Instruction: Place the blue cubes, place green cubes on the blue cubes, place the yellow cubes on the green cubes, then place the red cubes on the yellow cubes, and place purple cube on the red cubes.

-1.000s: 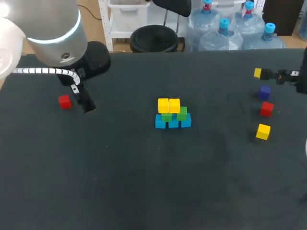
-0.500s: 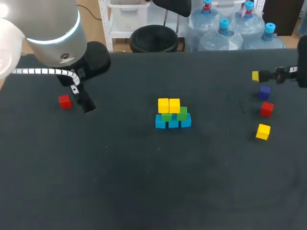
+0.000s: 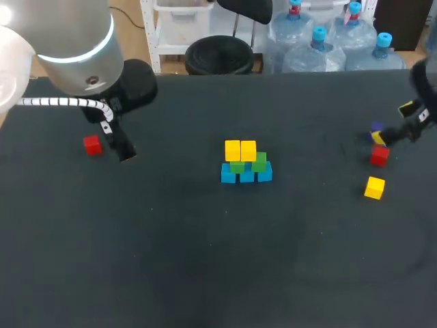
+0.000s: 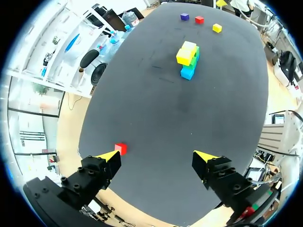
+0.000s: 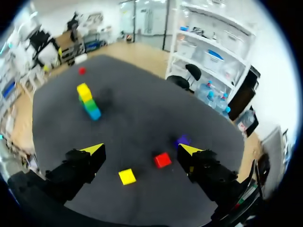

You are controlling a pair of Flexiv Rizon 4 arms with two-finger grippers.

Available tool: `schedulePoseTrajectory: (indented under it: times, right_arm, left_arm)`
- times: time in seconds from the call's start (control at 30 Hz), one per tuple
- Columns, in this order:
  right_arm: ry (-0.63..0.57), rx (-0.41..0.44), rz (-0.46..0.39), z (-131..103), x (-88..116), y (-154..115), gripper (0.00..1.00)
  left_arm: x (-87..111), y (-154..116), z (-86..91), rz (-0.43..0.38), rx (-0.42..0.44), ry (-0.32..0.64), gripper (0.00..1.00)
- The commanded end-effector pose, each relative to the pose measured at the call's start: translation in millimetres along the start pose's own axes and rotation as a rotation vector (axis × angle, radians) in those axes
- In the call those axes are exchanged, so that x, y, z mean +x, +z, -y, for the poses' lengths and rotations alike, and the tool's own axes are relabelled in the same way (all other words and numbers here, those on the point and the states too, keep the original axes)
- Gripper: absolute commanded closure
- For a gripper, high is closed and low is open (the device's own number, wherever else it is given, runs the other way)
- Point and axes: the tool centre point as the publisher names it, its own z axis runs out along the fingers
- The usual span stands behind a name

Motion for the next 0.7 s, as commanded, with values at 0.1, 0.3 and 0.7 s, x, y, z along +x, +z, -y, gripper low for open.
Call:
schedulePoseTrajectory:
  times: [0.1, 0.3, 0.7]
  right_arm:
    - [-0.153, -0.052, -0.193, -6.2, 5.0, -9.2, 0.00]
    - [-0.241, -0.103, -0.292, -14.8, 6.8, 12.0, 0.00]
    - [-0.260, -0.222, -0.357, -8.5, 40.0, 52.4, 0.00]
  left_arm:
    - [1.0, 0.0, -0.6, 0.003, 0.002, 0.002, 0.00]
    - [1.0, 0.0, -0.6, 0.003, 0.002, 0.002, 0.00]
    - [1.0, 0.0, -0.6, 0.003, 0.002, 0.002, 0.00]
